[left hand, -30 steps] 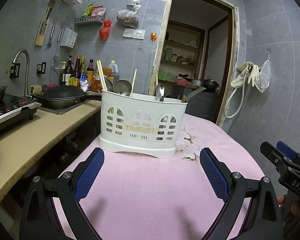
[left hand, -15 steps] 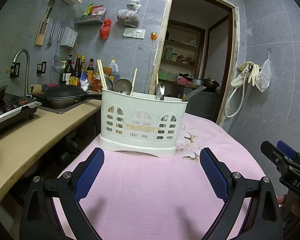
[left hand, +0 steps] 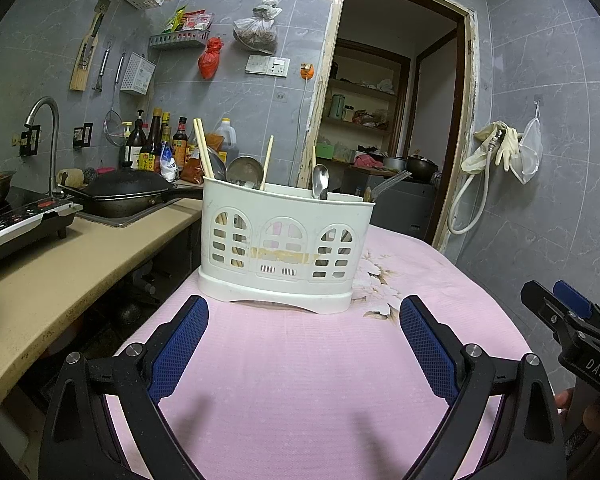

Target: Organize utensils

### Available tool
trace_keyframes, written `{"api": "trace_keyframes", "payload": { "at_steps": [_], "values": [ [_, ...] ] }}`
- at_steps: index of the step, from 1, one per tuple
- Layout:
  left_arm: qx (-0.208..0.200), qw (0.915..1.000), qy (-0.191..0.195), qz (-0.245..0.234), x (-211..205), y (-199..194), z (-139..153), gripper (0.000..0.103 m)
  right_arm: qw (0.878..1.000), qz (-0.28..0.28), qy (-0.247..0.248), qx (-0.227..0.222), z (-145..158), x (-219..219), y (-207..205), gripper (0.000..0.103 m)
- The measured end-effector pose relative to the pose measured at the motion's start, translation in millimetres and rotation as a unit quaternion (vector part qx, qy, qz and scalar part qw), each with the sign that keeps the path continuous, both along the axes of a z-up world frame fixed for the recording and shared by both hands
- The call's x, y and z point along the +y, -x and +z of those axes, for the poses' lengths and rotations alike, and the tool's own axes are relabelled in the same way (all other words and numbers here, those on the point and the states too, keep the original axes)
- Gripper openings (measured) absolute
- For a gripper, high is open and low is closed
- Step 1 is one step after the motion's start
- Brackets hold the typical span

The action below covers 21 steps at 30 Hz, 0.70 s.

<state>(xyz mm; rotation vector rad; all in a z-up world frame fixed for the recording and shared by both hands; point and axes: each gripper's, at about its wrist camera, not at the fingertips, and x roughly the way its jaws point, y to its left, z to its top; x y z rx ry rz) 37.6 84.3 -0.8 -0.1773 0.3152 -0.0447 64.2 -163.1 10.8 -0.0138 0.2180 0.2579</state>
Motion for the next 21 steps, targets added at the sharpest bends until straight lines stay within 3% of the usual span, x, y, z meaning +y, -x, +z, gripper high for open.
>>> {"api": "trace_keyframes", "payload": {
  "at_steps": [21],
  "values": [
    [0.001, 1.0, -0.001, -0.001, 0.9, 0.5, -1.7, 0.094, 1.0, 0.0, -0.001, 0.001, 0.5, 1.0, -0.3, 0.103]
  ]
}}
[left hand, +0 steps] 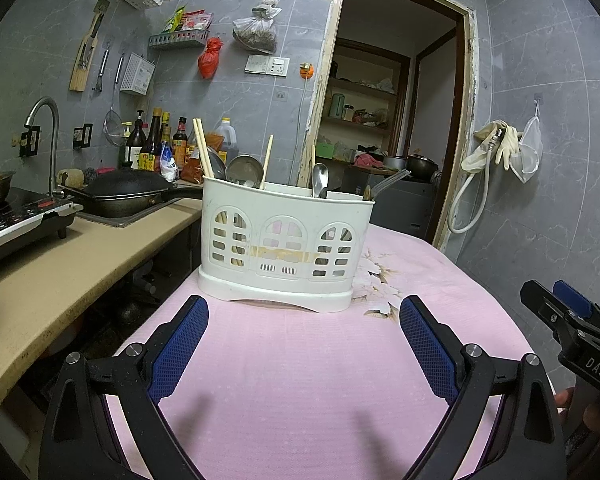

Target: Organize utensils

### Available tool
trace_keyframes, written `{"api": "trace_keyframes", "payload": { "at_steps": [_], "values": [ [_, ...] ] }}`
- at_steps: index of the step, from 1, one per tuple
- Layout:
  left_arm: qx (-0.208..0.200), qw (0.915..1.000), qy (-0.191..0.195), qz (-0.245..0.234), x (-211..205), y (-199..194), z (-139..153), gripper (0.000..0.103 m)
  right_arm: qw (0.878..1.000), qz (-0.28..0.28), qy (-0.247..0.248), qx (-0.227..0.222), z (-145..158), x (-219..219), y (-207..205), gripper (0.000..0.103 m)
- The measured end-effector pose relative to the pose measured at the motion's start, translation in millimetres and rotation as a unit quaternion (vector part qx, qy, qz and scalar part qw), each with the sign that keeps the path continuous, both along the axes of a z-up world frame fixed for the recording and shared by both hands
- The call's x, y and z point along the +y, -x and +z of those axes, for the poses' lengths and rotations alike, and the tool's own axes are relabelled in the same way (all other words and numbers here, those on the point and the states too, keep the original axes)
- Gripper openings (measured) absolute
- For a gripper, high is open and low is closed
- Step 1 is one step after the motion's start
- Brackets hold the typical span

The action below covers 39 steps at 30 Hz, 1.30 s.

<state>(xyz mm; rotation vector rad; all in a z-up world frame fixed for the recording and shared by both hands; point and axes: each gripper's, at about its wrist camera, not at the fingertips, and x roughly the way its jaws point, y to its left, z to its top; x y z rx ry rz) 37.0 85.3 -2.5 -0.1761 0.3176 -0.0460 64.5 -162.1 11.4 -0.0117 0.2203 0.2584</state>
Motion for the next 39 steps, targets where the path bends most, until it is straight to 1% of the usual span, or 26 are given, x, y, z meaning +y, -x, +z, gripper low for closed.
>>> {"api": "trace_keyframes", "payload": {
  "at_steps": [30, 39],
  "values": [
    [0.001, 1.0, -0.001, 0.0, 0.1, 0.6, -0.8, 0.094, 1.0, 0.0, 0.0, 0.001, 0.8, 0.8, -0.1, 0.103],
    [-0.004, 0.9999, -0.004, 0.012, 0.8, 1.4, -2.0, 0.094, 1.0, -0.001, 0.0, 0.001, 0.9, 1.2, 0.4, 0.103]
  ]
}}
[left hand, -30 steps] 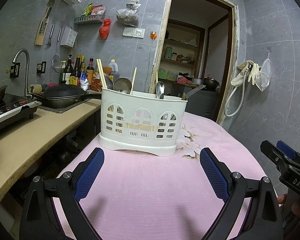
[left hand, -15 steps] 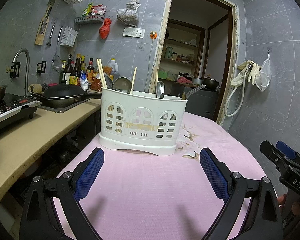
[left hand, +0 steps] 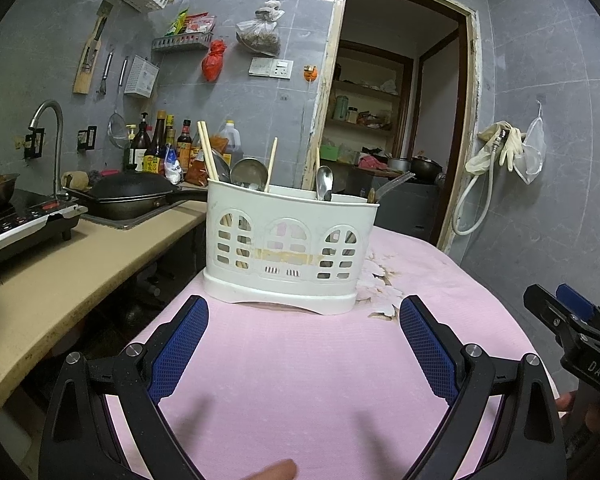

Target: Organize utensils

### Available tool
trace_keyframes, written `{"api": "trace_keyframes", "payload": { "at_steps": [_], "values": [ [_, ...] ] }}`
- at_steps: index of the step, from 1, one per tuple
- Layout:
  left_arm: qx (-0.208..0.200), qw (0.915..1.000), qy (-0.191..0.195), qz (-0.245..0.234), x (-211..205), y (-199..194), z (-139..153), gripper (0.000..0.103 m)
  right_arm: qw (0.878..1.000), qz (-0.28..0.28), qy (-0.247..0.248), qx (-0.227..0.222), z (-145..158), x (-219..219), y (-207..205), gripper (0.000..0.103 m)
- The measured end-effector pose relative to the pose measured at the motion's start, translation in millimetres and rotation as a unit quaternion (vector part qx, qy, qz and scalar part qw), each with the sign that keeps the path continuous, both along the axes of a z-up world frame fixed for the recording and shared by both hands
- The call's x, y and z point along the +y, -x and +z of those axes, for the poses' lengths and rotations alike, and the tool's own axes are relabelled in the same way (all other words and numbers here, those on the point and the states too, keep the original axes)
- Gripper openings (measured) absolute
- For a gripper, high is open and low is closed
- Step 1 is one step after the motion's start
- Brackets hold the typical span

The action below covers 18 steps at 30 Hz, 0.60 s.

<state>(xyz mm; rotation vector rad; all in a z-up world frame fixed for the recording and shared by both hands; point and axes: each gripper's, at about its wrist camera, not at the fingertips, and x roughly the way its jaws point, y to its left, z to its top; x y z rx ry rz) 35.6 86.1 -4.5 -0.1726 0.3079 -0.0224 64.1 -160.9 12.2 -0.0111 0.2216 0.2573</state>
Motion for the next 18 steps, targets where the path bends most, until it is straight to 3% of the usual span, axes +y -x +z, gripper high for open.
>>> {"api": "trace_keyframes", "payload": {
  "at_steps": [7, 18],
  "values": [
    [-0.008, 0.9996, -0.009, 0.026, 2.7, 1.6, 2.9, 0.094, 1.0, 0.0, -0.001, 0.001, 0.1, 0.3, -0.1, 0.103],
    [-0.008, 0.9995, -0.016, 0.028, 1.2, -0.1, 3.3, 0.094, 1.0, 0.0, -0.001, 0.001, 0.4, 1.5, 0.1, 0.103]
  ]
}}
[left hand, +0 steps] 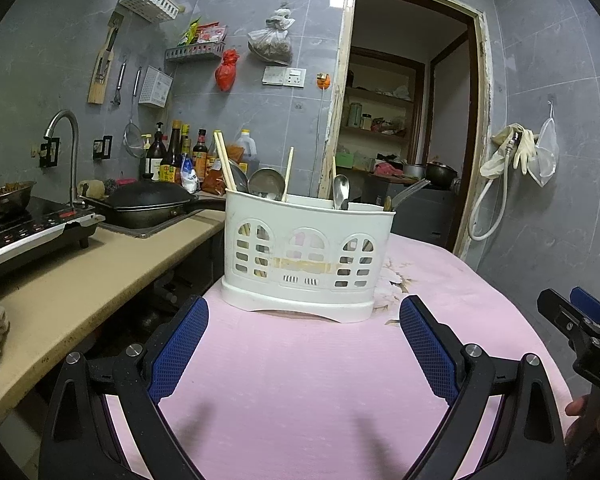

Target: Organize utensils

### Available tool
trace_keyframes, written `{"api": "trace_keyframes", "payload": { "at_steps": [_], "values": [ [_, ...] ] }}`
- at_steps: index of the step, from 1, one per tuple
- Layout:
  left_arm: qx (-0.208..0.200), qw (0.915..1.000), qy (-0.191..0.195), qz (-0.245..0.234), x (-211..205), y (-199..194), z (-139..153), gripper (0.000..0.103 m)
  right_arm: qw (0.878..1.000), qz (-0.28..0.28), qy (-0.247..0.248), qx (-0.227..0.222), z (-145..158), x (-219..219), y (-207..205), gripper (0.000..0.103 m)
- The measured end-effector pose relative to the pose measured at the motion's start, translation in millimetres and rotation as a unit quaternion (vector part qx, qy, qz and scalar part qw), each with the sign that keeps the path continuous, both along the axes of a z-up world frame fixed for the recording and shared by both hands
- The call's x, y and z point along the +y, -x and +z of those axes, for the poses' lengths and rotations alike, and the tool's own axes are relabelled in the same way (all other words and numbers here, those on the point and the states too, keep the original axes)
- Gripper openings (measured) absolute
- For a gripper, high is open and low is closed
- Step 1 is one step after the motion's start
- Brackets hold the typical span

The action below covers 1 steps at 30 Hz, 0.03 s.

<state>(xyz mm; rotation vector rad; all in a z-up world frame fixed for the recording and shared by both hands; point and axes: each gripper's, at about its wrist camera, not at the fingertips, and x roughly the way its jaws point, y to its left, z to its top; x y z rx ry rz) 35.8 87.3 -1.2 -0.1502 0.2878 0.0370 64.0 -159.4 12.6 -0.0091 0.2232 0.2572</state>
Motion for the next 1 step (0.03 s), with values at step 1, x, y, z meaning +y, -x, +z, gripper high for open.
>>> {"api": "trace_keyframes", "payload": {
  "at_steps": [1],
  "values": [
    [0.0, 1.0, 0.0, 0.0, -0.3, -0.1, -0.1, 0.094, 1.0, 0.0, 0.0, 0.0, -0.1, 0.2, 0.5, 0.103]
  ]
}}
